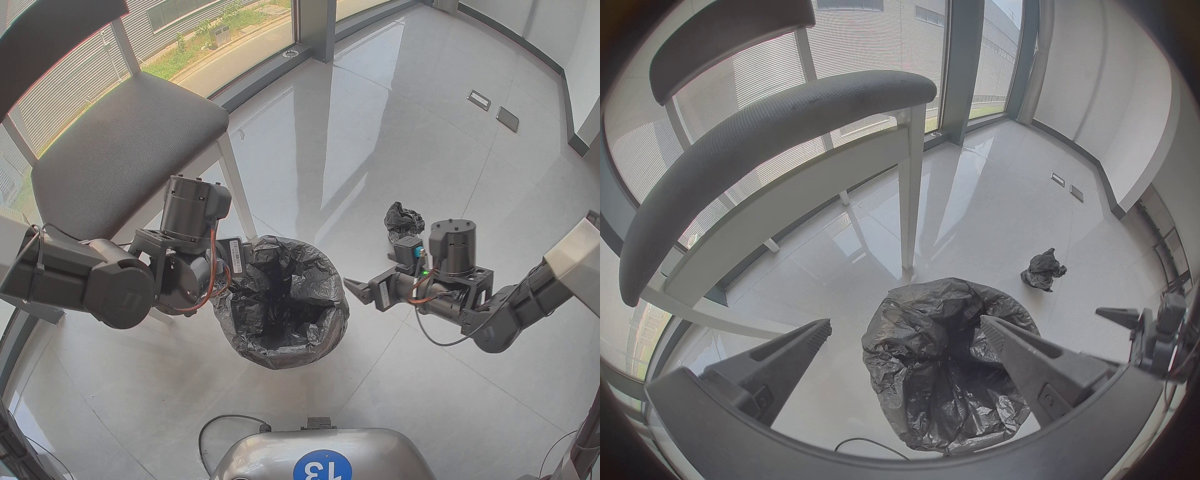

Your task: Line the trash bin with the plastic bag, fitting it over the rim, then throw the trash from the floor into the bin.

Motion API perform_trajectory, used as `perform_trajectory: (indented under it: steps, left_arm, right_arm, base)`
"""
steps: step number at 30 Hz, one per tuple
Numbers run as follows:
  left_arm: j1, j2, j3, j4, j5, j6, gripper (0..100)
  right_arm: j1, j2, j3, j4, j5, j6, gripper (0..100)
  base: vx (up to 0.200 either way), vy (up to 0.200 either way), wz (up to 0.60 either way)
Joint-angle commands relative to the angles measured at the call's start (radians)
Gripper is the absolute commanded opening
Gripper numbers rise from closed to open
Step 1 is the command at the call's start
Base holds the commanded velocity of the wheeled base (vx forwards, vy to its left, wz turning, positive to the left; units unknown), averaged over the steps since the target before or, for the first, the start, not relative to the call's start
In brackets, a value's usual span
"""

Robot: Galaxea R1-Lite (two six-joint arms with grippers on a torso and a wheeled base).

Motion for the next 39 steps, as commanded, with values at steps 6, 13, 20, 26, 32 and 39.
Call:
perform_trajectory:
  steps: [6,13,20,26,32,39]
  left_arm:
    - [-0.025,-0.003,0.034,-0.006,0.004,0.009,100]
    - [-0.052,0.019,0.051,-0.021,0.01,0.009,100]
    - [-0.068,0.02,0.06,-0.027,0.017,0.002,100]
    - [-0.073,0.016,0.063,-0.037,0.039,-0.022,100]
    - [-0.073,0.011,0.054,-0.046,0.039,-0.019,100]
    - [-0.078,0.014,0.024,-0.058,0.039,-0.016,100]
  right_arm:
    - [-0.325,-0.069,0.109,-0.001,-0.008,-0.144,100]
    - [-0.371,0.009,0.007,-0.001,-0.003,-0.19,100]
    - [-0.36,0.137,-0.15,-0.001,0.01,-0.174,100]
    - [-0.346,0.267,-0.322,-0.003,0.027,-0.157,100]
    - [-0.379,0.378,-0.466,-0.003,0.03,-0.174,100]
    - [-0.415,0.497,-0.652,-0.003,0.04,-0.181,100]
  base:
    - [0.0,0.0,0.0]
    - [0.0,0.0,0.0]
    - [0.0,0.0,0.0]
    - [0.0,0.0,0.0]
    - [0.0,0.0,0.0]
    - [0.0,0.0,0.0]
